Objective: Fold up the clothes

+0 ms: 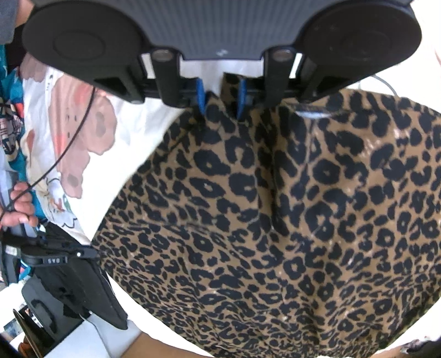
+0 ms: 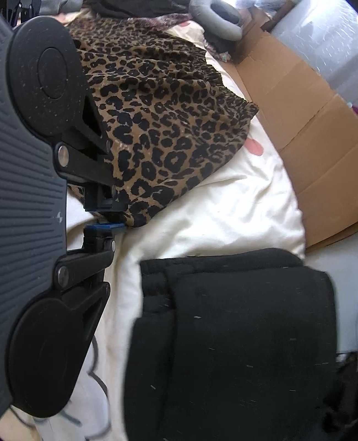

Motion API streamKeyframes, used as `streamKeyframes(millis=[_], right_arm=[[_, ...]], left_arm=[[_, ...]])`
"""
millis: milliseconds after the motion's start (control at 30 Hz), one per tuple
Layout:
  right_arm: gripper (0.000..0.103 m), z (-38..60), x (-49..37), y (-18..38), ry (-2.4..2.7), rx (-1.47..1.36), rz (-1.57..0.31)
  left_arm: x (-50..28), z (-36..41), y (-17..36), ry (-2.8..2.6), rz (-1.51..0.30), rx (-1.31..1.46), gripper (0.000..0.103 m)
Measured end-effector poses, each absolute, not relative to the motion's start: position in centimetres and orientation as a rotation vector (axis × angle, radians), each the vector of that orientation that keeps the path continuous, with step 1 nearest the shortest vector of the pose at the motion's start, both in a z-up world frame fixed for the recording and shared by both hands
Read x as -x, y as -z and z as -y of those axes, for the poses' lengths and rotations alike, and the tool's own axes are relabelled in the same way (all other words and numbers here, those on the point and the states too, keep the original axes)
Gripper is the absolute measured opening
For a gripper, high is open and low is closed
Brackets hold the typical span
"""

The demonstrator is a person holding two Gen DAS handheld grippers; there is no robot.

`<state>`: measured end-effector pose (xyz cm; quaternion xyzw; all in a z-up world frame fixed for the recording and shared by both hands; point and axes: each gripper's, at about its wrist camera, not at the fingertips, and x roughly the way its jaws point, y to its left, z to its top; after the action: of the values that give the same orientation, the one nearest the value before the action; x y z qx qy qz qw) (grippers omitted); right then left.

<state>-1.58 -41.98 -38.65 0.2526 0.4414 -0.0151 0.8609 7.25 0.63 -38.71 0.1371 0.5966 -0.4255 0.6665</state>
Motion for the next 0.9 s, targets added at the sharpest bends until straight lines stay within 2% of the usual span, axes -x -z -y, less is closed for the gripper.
streamKeyframes(millis=[133,367,600,733,833,900], right_arm=[[0.005,42.1,2.0,37.0,0.045,-0.493,-0.893],[0.004,42.4,2.3,35.2,0.098,-0.453,-0.86],[0.006,42.5,1.6,35.3,0.141,-0.433,-0.875],[0.008,42.9,1.4,35.7,0.205,-0.423,-0.893],[0.008,43.4,1.9,36.0,0.212,-0.467,-0.892],[0.008,43.5,2.4,36.1,0.215,-0.486,-0.899]], left_arm=[[-6.4,-1.4,38.0,1.025,-1.316,-0.294,0.003],[-4.8,-0.7,36.6,1.15,-1.253,-0.315,0.003],[-4.3,-1.1,36.8,1.241,-1.298,-0.324,0.003],[-4.7,-1.3,36.7,1.233,-1.313,-0.309,0.01],[-5.8,-0.3,37.0,1.173,-1.324,-0.265,0.01],[-6.9,-0.2,37.2,1.135,-1.336,-0.221,0.017]])
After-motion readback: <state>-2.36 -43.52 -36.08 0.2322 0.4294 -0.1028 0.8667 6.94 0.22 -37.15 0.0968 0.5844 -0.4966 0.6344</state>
